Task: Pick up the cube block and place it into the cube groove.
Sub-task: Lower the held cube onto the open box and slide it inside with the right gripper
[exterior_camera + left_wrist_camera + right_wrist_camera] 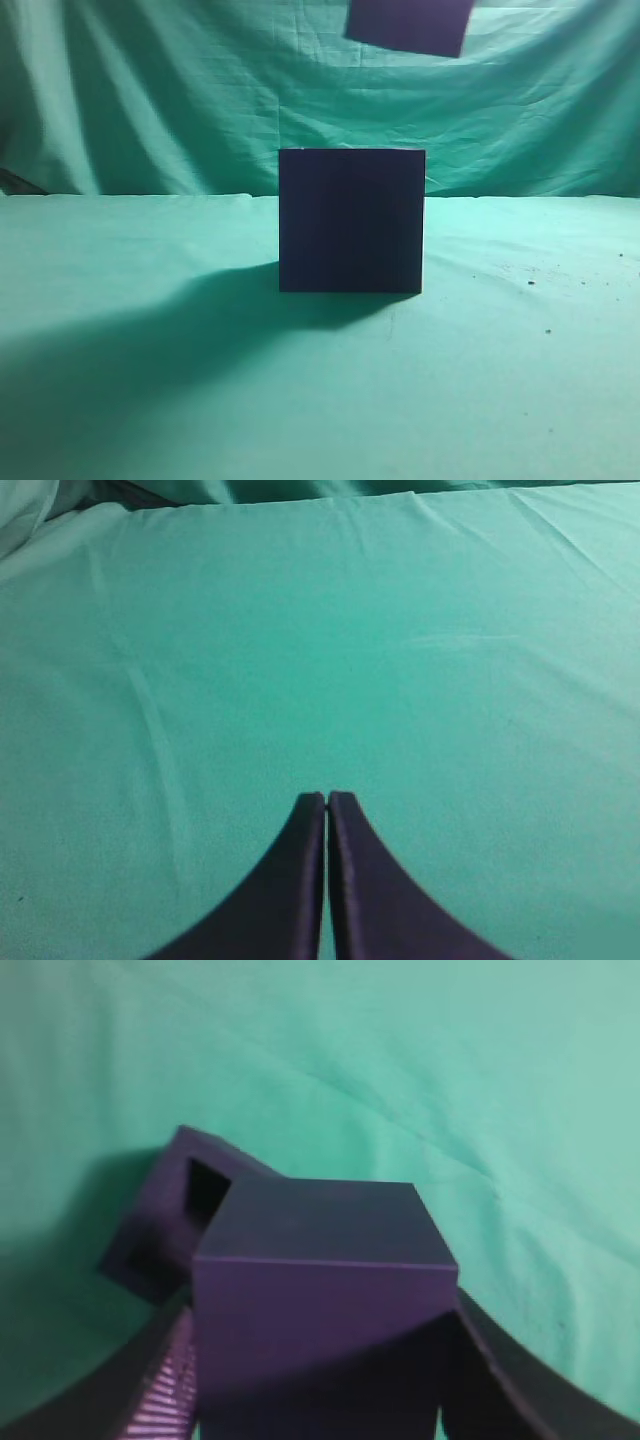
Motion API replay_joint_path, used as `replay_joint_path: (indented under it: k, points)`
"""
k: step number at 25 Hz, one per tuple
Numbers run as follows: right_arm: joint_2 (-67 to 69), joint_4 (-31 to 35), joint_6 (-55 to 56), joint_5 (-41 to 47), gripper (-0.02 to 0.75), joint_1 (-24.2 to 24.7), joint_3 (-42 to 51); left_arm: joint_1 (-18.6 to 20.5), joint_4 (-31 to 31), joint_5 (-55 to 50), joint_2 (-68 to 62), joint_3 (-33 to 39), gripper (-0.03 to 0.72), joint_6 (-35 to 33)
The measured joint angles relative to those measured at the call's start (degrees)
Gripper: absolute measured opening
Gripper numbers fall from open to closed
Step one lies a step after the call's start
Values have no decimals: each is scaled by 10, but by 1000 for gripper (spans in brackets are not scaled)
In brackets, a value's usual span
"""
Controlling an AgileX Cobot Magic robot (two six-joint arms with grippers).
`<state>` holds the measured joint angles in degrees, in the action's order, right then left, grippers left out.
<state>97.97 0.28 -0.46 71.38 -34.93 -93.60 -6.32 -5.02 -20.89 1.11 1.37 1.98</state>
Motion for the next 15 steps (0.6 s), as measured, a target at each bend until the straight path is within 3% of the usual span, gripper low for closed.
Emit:
replay_joint_path:
  k: [4, 8, 15]
  points:
    - [18, -4, -73, 0, 424, -34, -12, 0, 0, 0, 0, 0, 0, 0]
    - [28, -2, -164, 1, 424, -38, -13, 0, 0, 0, 0, 0, 0, 0]
    - [30, 14, -421, 0, 424, -38, -13, 0, 0, 0, 0, 0, 0, 0]
